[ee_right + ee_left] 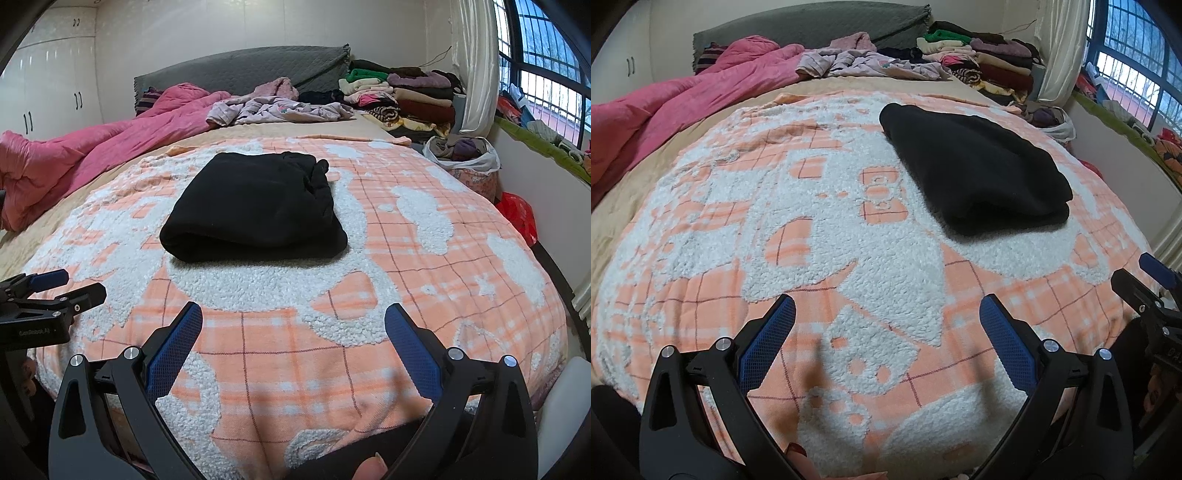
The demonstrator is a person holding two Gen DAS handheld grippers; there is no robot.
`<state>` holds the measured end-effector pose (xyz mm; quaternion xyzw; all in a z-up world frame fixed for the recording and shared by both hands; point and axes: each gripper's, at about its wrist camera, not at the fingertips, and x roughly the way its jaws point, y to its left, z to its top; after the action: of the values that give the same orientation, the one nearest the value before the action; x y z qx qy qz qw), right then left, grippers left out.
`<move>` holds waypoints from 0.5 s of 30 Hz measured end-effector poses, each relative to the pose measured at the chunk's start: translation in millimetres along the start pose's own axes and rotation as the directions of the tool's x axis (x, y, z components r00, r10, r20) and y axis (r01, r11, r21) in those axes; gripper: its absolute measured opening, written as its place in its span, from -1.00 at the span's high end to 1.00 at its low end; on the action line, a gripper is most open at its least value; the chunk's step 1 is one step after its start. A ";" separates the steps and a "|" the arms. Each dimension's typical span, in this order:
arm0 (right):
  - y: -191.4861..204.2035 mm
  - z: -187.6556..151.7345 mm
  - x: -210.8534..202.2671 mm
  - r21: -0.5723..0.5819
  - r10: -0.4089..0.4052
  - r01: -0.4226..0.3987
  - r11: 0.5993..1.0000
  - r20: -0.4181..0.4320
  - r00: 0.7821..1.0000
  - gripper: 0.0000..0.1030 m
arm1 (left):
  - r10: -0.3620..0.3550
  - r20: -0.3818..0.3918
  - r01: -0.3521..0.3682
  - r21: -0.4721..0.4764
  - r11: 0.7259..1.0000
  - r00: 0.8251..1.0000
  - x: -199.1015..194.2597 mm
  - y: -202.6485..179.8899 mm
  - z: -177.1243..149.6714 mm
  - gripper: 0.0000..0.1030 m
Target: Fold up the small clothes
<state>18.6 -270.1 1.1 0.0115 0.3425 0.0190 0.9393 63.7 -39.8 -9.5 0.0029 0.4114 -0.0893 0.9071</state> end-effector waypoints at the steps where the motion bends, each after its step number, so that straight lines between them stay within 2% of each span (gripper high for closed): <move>1: -0.2 0.2 -0.4 0.001 0.000 0.000 1.000 -0.001 1.000 -0.91 | 0.001 0.001 -0.001 0.001 1.000 1.000 -0.1 -0.1 0.0 -0.81; 15: -1.6 0.9 0.2 0.002 -0.004 0.004 1.000 0.000 1.000 -0.91 | 0.021 -0.018 -0.021 0.016 1.000 1.000 4.3 -0.2 0.1 -0.81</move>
<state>19.4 -271.8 1.6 0.0120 0.3424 0.0170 0.9393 66.6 -40.7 -12.6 0.0153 0.4188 -0.0833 0.9041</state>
